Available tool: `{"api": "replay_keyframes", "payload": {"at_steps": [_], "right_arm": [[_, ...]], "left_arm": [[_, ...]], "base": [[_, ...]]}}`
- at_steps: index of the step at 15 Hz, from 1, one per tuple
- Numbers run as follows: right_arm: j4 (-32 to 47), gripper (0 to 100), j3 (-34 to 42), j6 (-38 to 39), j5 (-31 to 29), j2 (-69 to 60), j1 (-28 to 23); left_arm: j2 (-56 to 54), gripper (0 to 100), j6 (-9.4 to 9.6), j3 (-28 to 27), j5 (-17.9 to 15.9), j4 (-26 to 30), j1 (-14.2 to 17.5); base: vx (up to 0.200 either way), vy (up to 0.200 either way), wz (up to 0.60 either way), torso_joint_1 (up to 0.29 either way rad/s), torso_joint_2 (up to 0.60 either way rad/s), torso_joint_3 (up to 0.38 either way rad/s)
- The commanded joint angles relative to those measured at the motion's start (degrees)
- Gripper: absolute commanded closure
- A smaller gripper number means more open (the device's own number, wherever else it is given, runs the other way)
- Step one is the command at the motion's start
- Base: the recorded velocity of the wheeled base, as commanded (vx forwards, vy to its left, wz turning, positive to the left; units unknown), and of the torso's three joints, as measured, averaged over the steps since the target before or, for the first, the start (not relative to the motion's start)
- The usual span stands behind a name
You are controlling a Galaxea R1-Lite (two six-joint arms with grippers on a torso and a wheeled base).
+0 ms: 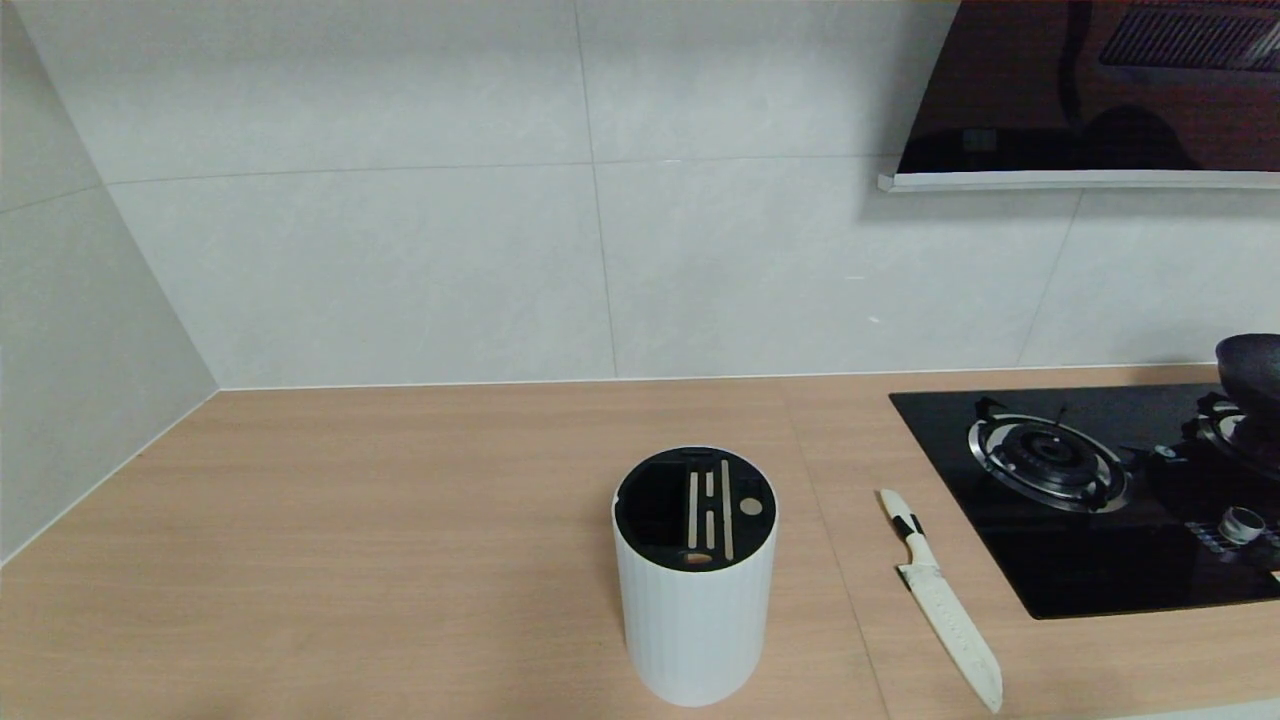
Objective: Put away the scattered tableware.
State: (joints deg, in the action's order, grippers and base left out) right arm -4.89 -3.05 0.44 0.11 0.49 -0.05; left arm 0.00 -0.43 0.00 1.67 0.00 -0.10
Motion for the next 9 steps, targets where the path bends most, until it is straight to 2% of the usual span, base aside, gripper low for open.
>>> {"api": "replay_keyframes", "payload": {"at_steps": [1,6,8,9], "right_arm": [[1.2,0,-3.28,0.18,2.79,4.43,0.14],[2.52,0,-8.99,0.18,9.47,26.06,0.31],[2.08,0,-10.4,-0.18,9.56,32.03,0.58],[1.9,0,-13.21,-0.09,9.38,38.71,3.21]], "left_arm": [[0.0,0,-0.01,0.0,0.09,0.0,0.01],[0.0,0,-0.01,0.0,0.09,0.0,0.01],[0.0,0,-0.01,0.0,0.09,0.0,0.01],[0.0,0,-0.01,0.0,0.0,0.0,0.01]], "base": [[0.0,0.0,0.0,0.0,0.0,0.0],[0.0,0.0,0.0,0.0,0.0,0.0],[0.0,0.0,0.0,0.0,0.0,0.0],[0.0,0.0,0.0,0.0,0.0,0.0]]}}
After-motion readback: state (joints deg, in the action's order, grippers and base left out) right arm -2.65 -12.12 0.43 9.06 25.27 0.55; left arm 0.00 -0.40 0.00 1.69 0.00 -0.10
